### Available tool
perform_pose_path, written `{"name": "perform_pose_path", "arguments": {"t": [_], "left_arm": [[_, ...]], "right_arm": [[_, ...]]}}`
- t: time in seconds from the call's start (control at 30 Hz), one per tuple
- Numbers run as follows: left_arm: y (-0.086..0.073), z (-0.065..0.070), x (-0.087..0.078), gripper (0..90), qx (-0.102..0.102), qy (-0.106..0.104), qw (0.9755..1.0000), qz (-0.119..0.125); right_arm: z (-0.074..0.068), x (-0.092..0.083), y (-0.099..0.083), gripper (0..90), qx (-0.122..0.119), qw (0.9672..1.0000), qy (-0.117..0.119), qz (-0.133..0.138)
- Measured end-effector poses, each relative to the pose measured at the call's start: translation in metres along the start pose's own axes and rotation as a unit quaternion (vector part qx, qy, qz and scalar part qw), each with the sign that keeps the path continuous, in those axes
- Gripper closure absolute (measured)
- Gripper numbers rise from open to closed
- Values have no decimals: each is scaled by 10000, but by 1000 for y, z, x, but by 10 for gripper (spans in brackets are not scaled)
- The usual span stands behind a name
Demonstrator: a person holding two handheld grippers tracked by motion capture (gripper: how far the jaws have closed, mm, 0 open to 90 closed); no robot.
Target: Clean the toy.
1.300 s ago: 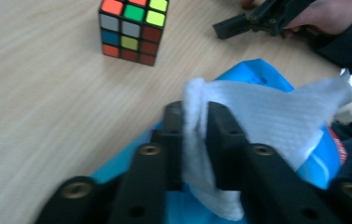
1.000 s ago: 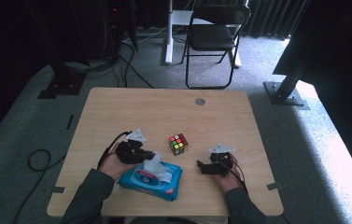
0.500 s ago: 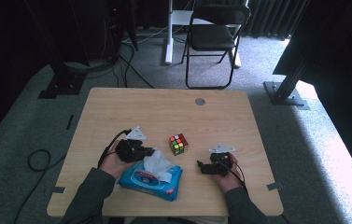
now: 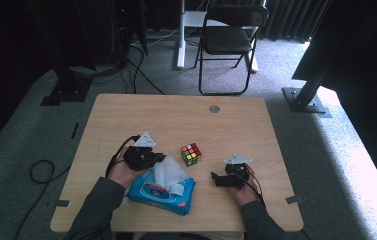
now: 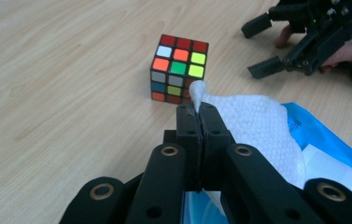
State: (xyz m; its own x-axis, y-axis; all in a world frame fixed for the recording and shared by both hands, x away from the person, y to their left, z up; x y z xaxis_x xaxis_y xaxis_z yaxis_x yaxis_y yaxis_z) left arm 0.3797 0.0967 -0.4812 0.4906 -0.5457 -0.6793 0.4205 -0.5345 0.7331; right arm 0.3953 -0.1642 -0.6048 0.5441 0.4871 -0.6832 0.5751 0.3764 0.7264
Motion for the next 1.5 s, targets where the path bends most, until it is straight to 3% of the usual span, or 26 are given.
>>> {"name": "perform_pose_path", "arguments": {"t": [0.63,1.27,1.5], "left_arm": [[15,-12,-2,890,-208,259,9988,356],[38,-15,0,890,-261,240,9979,542],[46,-14,3,890,-266,193,9978,580]], "right_arm": [[0,0,0,141,3,10000,1,-4],[0,1,1,145,139,9998,-138,16],[-4,0,2,270,109,9999,-119,35]]}}
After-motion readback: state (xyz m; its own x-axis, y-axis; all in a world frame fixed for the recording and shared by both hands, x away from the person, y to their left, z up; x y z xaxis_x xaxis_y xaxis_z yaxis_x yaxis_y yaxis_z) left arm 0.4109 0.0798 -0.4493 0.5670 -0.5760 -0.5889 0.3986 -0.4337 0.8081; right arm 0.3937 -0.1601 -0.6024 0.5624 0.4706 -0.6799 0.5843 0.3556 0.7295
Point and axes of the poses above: each handheld gripper's, and its own axes: x roughly forward along the jaws, y roughly out of its top, z roughly to its right, the point moved 8 cm from there along x, roughly forward along the jaws, and after that the axes turned 6 degrees about y, right-handed, at the moved point
